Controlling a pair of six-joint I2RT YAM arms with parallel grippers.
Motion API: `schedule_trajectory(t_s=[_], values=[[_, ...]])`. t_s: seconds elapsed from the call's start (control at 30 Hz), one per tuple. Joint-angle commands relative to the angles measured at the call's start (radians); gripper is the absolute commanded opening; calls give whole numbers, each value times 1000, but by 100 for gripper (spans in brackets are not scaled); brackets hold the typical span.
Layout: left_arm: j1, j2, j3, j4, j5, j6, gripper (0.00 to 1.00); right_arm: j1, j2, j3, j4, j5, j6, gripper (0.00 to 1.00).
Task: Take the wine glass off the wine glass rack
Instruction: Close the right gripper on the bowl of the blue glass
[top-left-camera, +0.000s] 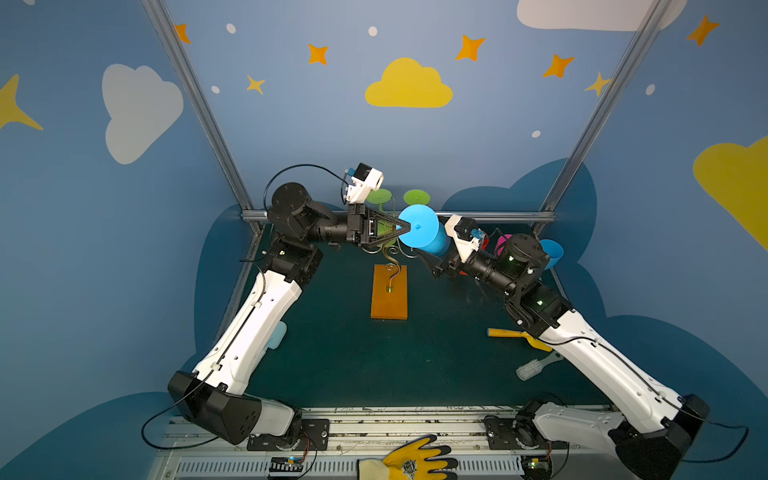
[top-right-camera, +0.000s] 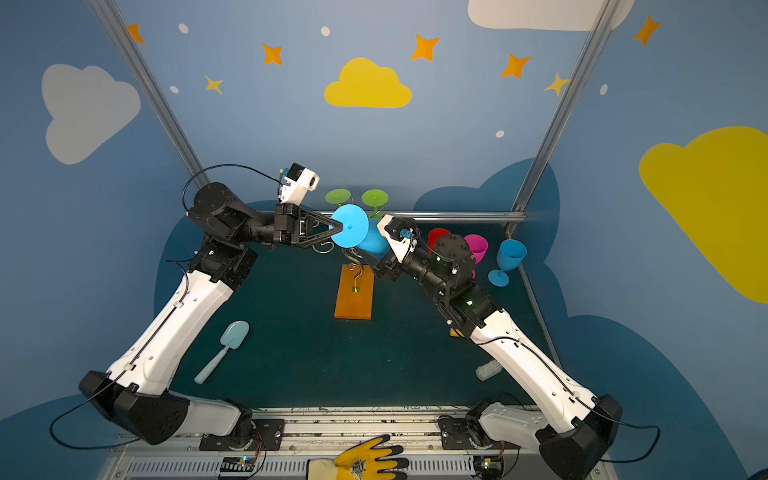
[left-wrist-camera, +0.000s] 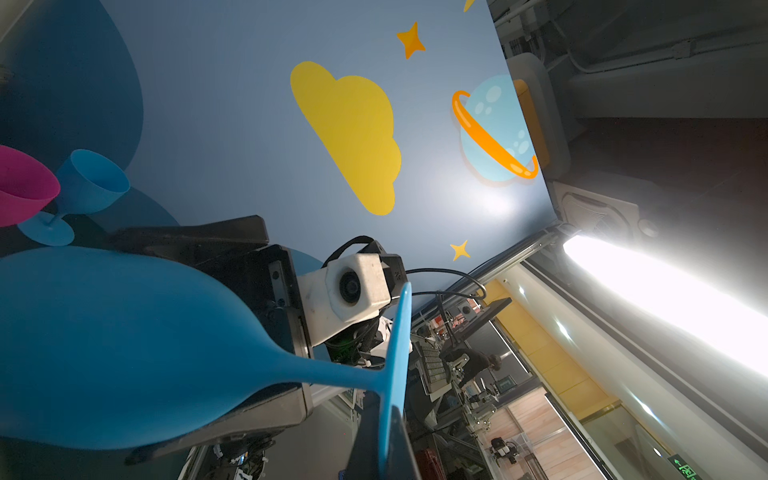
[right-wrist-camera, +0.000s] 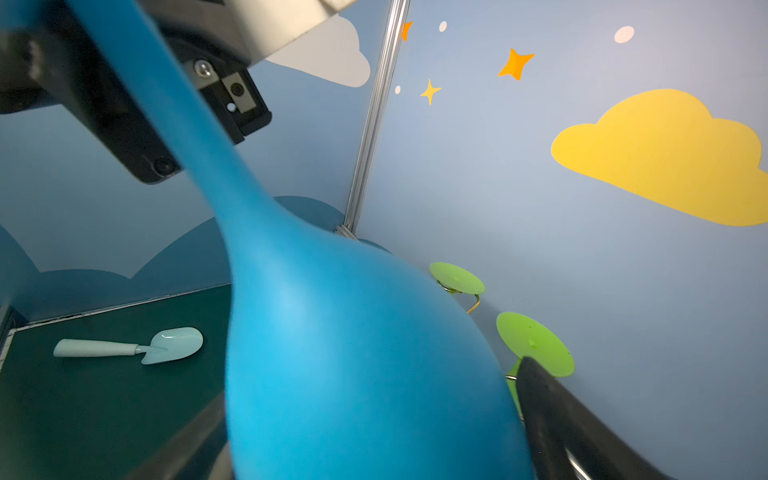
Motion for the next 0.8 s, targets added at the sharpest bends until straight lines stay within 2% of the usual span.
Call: schedule_trajectory(t_s=[0.0,0.17,0.3,0.37,0.47,0.57,0.67,0.77], values=[[-4,-3,-7,69,19,-14,3,2,19,31,16,19,15,92],[-4,-5,-8,69,21,-12,3,4,39,42,18,30,21,90],[-4,3,-11,74,19,-8,3,4,33,38,0,48,35,81],[-4,4,-9,73,14,1,6,5,21,32,-11,62,48,75],[-2,5,0,57,1,31,20,5,-4,32,-56,78,66,69],[3,1,15,-17,-24,119,37,5,-38,42,-133,104,102,62],[13,-16,12,-114,-79,251,51,5,-90,54,-236,133,151,59],[15,-34,4,-233,-176,429,60,5,-136,73,-365,162,187,58]])
